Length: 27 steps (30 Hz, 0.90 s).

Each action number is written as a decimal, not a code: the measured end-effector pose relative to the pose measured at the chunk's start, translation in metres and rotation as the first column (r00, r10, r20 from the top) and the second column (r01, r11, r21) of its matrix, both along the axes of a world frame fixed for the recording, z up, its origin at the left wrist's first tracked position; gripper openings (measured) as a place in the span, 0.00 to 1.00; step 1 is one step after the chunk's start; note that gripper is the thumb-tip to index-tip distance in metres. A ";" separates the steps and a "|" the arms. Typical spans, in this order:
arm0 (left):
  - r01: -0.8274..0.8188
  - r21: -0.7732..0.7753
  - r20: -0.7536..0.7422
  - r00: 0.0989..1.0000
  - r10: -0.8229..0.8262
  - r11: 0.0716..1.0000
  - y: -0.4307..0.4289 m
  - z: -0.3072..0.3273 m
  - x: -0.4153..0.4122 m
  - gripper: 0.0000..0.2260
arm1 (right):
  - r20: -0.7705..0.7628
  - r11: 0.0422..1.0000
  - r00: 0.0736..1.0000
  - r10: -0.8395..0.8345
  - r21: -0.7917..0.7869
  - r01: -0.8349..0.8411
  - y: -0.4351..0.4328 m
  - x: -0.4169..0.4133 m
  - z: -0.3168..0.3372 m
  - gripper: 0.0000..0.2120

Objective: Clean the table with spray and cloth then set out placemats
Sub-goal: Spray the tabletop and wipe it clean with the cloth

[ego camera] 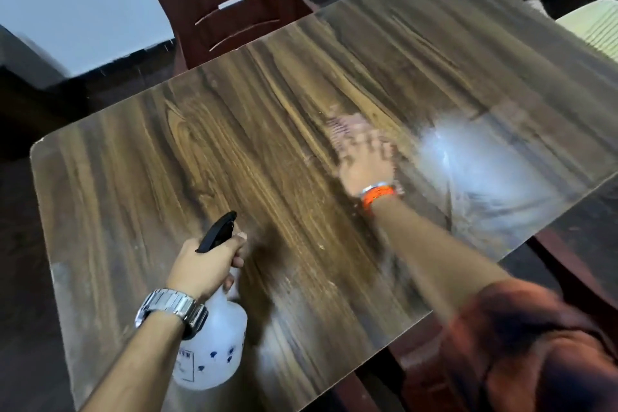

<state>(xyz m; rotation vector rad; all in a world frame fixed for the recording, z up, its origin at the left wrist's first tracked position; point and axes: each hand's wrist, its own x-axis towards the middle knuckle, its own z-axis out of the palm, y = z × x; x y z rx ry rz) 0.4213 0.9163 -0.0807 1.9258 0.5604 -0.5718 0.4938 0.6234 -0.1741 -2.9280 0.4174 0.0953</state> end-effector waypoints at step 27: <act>0.034 -0.040 0.046 0.998 -0.032 0.999 -0.046 0.003 -0.023 0.12 | -0.031 0.926 0.928 0.371 0.081 -0.368 0.063 -0.190 0.001 0.27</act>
